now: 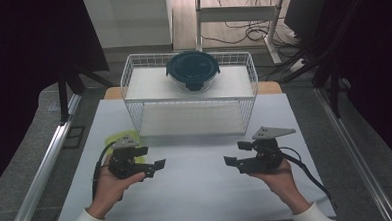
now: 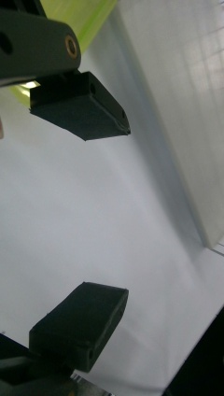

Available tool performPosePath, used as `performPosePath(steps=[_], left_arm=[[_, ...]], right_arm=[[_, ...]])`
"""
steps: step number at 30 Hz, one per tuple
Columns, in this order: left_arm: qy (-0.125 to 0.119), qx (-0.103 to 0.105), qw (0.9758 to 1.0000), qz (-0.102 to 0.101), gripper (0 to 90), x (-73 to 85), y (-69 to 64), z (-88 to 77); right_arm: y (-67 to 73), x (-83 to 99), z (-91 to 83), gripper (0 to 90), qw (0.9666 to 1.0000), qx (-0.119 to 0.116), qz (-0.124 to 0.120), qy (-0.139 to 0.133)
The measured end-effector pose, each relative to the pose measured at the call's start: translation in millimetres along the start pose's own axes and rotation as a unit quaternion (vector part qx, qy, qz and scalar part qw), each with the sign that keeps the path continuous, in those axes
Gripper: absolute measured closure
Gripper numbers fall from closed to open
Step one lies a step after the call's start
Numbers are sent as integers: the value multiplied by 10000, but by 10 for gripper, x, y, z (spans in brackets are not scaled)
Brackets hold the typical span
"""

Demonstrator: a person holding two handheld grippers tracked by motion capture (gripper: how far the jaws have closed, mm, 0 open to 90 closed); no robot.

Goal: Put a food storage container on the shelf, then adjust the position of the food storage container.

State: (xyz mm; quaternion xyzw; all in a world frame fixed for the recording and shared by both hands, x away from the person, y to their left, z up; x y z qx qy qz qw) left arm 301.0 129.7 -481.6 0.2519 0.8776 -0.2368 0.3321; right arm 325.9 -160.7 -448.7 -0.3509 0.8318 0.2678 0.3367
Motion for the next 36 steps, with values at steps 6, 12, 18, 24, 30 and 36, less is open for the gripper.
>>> performPosePath(steps=[6, 12, 18, 24, 30, 36], left_arm=[[173, 28, 9998, 6, 192, 80, -32, 91], [210, -84, 9997, 81, 193, 110, -32, 103], [147, -154, 9997, 100, 222, 101, 18, 78], [181, -296, 9993, 154, 254, 86, 147, 47], [76, -535, 9985, 70, 337, -44, 467, -95], [172, -701, 9968, -337, 397, -88, 940, -202]], right_arm=[[66, 171, 73, 215, 9998, -10, -92, 155], [-8, 249, 113, 215, 9997, -73, 99, 223], [-51, 262, 107, 208, 9996, -69, 165, 208], [-113, 308, 133, 199, 9989, -161, 327, 302], [-107, 325, 152, 199, 9986, -163, 328, 370], [-112, 339, 188, 199, 9983, -151, 340, 454]])
Point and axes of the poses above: each handheld gripper's, and its own axes: z roughly forward along the jaws, x roughly out of its underside, y roughly to its left, the point moved 7 cm from there along z, roughly forward along the jaws, and after that the axes turned 5 degrees about y, right-handed, at the moved point
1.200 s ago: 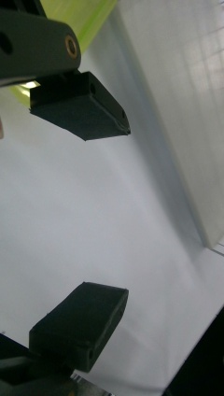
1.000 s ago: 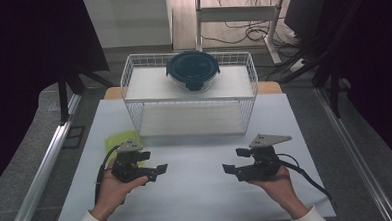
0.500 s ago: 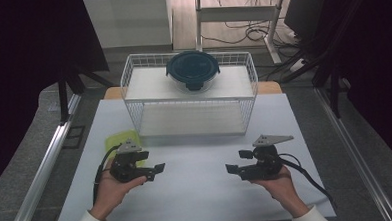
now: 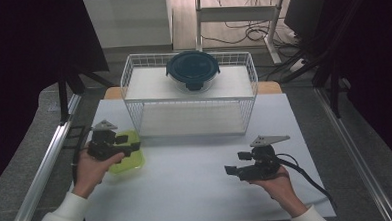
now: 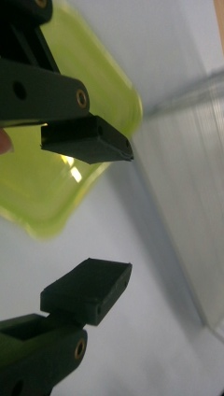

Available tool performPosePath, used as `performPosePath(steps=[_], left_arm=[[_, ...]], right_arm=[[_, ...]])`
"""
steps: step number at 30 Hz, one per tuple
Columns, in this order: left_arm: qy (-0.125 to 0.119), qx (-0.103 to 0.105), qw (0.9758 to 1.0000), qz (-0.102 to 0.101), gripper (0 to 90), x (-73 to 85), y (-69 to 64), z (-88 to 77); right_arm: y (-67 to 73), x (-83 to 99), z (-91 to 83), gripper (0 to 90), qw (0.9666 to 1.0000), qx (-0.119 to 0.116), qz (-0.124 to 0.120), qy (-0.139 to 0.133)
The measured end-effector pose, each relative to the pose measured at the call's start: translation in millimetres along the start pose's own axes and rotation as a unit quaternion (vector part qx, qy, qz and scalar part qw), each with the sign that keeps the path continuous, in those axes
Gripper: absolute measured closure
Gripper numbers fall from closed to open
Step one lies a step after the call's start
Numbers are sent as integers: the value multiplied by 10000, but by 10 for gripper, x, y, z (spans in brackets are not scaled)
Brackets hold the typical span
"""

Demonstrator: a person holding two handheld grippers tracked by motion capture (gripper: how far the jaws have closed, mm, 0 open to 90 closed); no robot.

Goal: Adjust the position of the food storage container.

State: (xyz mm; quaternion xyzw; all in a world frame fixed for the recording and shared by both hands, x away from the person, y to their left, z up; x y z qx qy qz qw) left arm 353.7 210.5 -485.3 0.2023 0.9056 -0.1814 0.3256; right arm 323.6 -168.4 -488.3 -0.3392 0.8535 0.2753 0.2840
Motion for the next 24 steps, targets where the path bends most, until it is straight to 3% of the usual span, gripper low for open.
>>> performPosePath(steps=[2, 5, 7, 9, 11, 16, 18, 24], left_arm=[[49, -66, 10000, -24, 426, -20, 162, -12], [129, -326, 9994, -70, 456, -47, 369, -14], [182, -398, 9990, -106, 572, -60, 465, -1], [358, -596, 9975, -80, 701, -61, 562, 35], [492, -698, 9963, -122, 726, -65, 656, 73], [706, -876, 9932, -309, 895, -75, 904, 181], [933, -943, 9910, -163, 900, -52, 1015, 247], [1132, -1136, 9868, -238, 900, -34, 1215, 340]], right_arm=[[-5, -2, 7, 199, 10000, -6, 8, 3], [-9, 5, 26, 198, 10000, -7, 19, 49], [-9, 17, 41, 198, 10000, 16, 3, 97], [-7, 31, 58, 199, 9999, 25, -3, 150], [-8, 33, 59, 199, 9999, 30, -3, 160], [-13, 39, 79, 199, 9998, 46, 3, 185], [-18, 45, 91, 199, 9997, 52, -7, 221], [-23, 62, 125, 199, 9995, 75, -23, 296]])
Point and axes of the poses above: each handheld gripper's, and its own axes: z roughly forward along the jaws, x roughly out of its underside, y roughly to its left, the point moved 7 cm from there along z, roughly forward along the jaws, and after that the axes turned 5 degrees about y, right-handed, at the moved point
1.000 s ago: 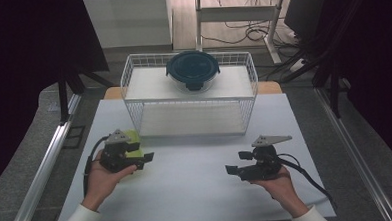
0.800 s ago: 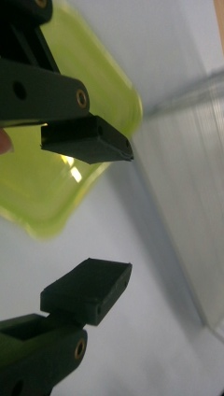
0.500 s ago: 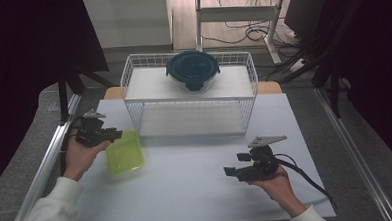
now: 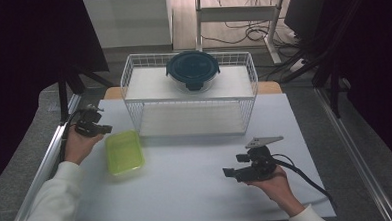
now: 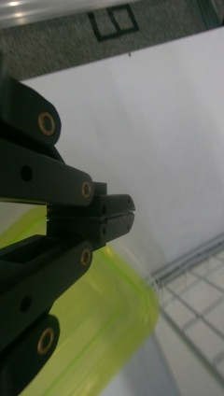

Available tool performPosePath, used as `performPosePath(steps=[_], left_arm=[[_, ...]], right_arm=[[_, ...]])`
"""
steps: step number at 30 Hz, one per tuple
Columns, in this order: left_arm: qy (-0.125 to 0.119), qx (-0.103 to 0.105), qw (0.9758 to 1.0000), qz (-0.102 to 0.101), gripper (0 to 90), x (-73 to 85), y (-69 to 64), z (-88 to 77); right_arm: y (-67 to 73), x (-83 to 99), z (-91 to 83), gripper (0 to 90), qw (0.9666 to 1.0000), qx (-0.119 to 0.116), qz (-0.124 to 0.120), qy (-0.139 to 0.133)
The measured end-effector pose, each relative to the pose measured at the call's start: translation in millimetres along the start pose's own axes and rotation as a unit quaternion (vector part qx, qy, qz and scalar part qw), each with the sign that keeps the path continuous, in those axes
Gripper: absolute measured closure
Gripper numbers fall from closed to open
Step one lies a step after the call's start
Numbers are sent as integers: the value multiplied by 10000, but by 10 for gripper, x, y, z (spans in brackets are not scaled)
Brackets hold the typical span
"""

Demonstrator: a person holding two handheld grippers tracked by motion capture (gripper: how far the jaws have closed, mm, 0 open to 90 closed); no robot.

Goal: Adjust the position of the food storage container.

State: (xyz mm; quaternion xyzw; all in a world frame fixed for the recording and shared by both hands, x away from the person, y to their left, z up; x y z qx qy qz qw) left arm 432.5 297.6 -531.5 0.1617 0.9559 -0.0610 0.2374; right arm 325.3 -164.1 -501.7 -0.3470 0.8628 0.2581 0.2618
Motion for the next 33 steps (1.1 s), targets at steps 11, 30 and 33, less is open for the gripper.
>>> performPosePath(steps=[11, 30, 33], left_arm=[[385, -138, 9992, 50, 900, 67, 74, 189], [537, 110, 9962, 679, 900, 314, -193, 124], [514, 265, 9961, 668, 900, 377, -254, 97]], right_arm=[[-7, 7, -15, 198, 10000, 69, -7, 10], [-51, 18, -11, 199, 9996, 272, 38, 66], [-58, 12, -20, 199, 9995, 308, 67, 37]])
Point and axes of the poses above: each handheld gripper's, and its own axes: z roughly forward along the jaws, x roughly out of its underside, y roughly to its left, the point moved 7 cm from there along z, roughly forward along the jaws, and after that the axes turned 5 degrees about y, right-handed, at the moved point
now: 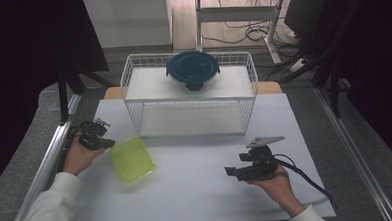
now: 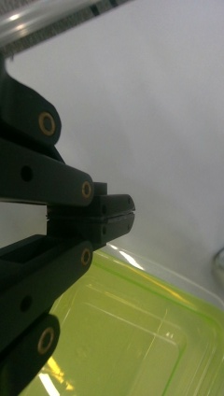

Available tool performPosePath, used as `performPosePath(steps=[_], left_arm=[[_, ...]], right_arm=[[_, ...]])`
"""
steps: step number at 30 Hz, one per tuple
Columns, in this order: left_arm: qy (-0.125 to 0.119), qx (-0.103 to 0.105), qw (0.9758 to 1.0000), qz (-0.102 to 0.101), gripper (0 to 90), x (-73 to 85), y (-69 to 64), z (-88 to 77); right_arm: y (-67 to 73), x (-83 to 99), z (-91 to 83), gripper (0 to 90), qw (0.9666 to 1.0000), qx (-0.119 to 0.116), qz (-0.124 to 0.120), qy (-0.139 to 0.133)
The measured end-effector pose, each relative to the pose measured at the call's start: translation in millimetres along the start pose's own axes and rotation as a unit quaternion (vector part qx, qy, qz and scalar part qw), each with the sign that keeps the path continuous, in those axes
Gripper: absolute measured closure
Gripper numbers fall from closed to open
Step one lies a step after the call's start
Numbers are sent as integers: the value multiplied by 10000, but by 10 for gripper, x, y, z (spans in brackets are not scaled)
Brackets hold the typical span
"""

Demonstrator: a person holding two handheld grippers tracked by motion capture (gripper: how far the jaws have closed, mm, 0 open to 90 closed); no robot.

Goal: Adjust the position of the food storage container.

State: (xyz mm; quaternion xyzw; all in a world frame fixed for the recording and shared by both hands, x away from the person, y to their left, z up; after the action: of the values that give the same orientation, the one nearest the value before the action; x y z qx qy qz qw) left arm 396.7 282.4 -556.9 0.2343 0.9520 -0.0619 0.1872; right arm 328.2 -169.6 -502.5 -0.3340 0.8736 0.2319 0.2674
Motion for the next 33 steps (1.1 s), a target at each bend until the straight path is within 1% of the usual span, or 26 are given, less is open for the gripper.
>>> performPosePath(steps=[4, 5, 13, 17, 21, 24, 31, 33], left_arm=[[-3, 100, 9999, 32, 900, 61, -83, -23], [8, 119, 9999, 70, 900, 74, -108, -29], [-4, 377, 9990, 229, 900, 154, -357, -54], [4, 492, 9980, 393, 900, 174, -496, -59], [-7, 632, 9970, 444, 900, 182, -600, -57], [12, 698, 9964, 473, 900, 192, -673, -60], [-10, 838, 9941, 685, 900, 200, -847, -59], [-15, 862, 9938, 695, 900, 199, -876, -59]], right_arm=[[-2, -3, -1, 199, 10000, 2, 28, -12], [-2, -3, 1, 199, 10000, 0, 27, -7], [-3, 3, 12, 199, 10000, 5, 28, 16], [2, 9, 22, 199, 10000, 0, 24, 42], [-1, 7, 23, 199, 10000, 7, 36, 39], [-11, 4, 13, 199, 10000, 27, 44, 31], [-8, 15, 31, 199, 10000, 19, 49, 73], [-11, 15, 32, 199, 9999, 29, 59, 79]])
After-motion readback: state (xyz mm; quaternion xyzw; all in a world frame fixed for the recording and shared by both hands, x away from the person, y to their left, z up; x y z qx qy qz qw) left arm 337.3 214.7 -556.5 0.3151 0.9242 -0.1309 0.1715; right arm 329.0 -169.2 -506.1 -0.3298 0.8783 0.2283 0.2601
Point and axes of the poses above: each handheld gripper's, and its own axes: z roughly forward along the jaws, x roughly out of its underside, y roughly to its left, the point moved 7 cm from there along z, roughly forward along the jaws, and after that the axes turned 5 degrees about y, right-handed, at the moved point
